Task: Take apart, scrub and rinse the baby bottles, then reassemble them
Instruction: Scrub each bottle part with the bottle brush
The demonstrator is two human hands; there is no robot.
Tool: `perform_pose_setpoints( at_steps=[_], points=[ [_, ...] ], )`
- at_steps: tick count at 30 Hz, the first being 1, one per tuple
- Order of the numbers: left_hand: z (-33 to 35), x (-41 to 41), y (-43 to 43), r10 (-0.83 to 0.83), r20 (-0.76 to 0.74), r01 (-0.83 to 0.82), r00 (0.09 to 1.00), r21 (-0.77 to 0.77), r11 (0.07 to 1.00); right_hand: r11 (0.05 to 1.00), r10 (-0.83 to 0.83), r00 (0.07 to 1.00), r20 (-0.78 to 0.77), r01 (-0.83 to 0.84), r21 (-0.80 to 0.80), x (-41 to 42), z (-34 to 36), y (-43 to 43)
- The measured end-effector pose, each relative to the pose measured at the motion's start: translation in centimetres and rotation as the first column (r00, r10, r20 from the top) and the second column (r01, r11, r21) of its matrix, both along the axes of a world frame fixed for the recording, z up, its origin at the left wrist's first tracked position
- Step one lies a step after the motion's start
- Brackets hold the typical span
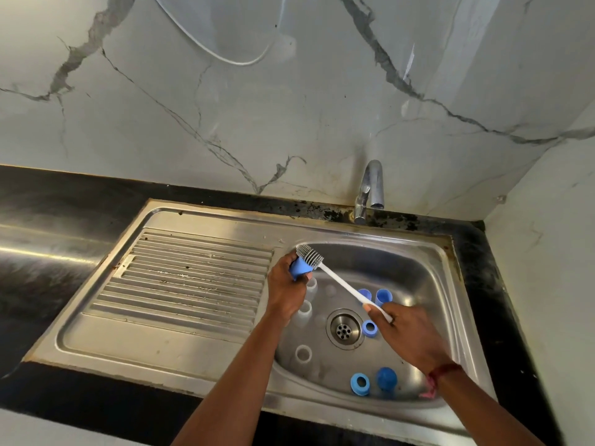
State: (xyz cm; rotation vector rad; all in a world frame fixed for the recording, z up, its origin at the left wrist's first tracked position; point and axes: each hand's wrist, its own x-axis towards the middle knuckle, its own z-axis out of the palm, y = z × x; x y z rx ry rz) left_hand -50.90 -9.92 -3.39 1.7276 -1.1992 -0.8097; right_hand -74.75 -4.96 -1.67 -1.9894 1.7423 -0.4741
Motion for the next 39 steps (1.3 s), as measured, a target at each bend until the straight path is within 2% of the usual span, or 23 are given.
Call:
perform_pose_setpoints(
  at_steps=[4,9,12,15,17,22,25,27,31,39],
  points=[
    [-0.7,-0.1,1.0,0.024,-0.055,-0.024,0.998,-0.003,1.000,0.998,-0.038,0.999,0.005,0.037,0.058,0.1,-1.2,0.1],
    [-1.7,0.2,1.5,0.076,-0.107,-0.071,0.991,0.053,0.996,0.994,-0.034,0.997,-0.065,0.040,0.097,-0.1,-2.9,0.7],
    [-2.2,0.1,1.4,0.067,-0.039,-0.064,0.997,0.078,0.995,0.992,-0.021,0.999,-0.049,0.027,0.121,-0.5,-3.7,1.1],
    [-2.3,-0.9,1.2,-0.057,0.046,0.052,0.997,0.102,0.993,0.993,-0.053,0.999,-0.008,0.053,0.109,-0.7,-4.1,0.8],
    [-2.5,-2.0,1.1,-0.099,0.049,0.094,0.994,0.090,0.991,0.990,-0.091,0.995,0.027,0.087,0.114,-0.8,-4.4,0.2],
    [-3.5,-4.6,1.7,-0.101,-0.144,0.118,0.984,0.117,0.986,0.959,-0.249,0.952,0.177,0.216,0.185,-2.0,-5.4,-1.0],
    [-4.8,-6.4,2.0,-0.124,-0.221,0.161,0.967,0.161,0.974,0.926,-0.326,0.926,0.189,0.273,0.259,-3.9,-6.6,-1.1],
    [-5.9,-7.7,2.0,-0.139,-0.203,0.180,0.969,0.203,0.962,0.913,-0.348,0.921,0.176,0.291,0.286,-4.8,-7.3,-1.2],
    [-8.1,-10.2,1.8,-0.194,-0.139,0.227,0.971,0.284,0.932,0.868,-0.436,0.866,0.246,0.333,0.368,-4.4,-8.1,-1.8],
    [-11.0,-15.2,0.8,-0.294,0.027,0.258,0.956,0.408,0.876,0.855,-0.490,0.817,0.305,0.382,0.351,-2.5,-8.5,-4.0]
  ],
)
